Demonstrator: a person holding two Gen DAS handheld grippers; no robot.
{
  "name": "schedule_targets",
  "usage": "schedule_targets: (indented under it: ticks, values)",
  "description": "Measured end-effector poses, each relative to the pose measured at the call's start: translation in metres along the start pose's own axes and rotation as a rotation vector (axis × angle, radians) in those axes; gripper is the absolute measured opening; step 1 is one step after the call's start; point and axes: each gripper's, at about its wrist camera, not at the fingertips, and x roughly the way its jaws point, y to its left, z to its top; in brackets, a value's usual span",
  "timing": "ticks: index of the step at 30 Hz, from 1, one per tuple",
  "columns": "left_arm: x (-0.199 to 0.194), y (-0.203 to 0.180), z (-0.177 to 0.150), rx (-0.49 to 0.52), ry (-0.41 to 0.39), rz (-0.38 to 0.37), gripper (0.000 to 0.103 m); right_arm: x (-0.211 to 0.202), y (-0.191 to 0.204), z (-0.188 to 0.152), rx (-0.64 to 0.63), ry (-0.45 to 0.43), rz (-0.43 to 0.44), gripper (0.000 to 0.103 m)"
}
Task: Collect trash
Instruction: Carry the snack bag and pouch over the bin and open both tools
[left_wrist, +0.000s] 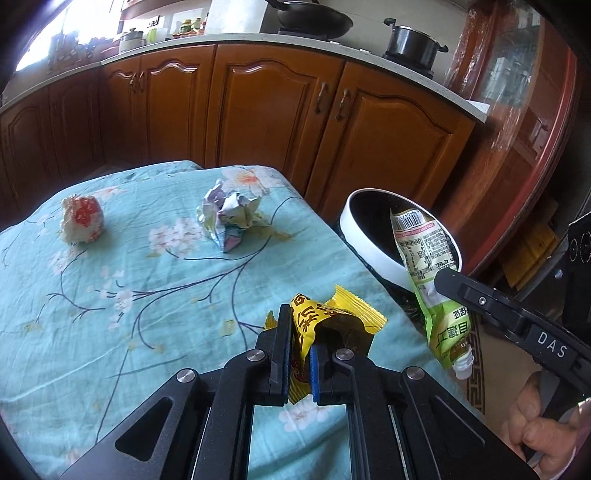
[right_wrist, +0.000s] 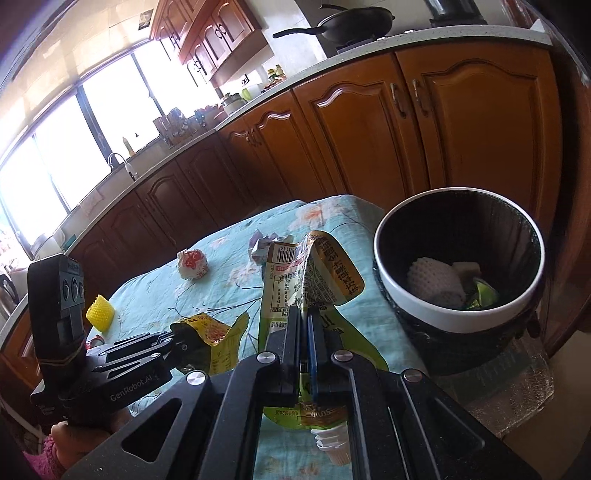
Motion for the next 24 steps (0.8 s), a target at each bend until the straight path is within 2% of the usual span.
schedule_targets:
  ticks: [11,24]
  values:
    - [0.026,-0.037,0.008,0.057,0.031,-0.025,0.006,-0.024,-0.042,0.004,0.065,-0.046,-0.049,0.003]
    - [0.054,-0.063,0.029,0.098,0.038,-0.05,0.006,-0.033,-0.068,0.011,0.1,-0.068,-0.091,0.003]
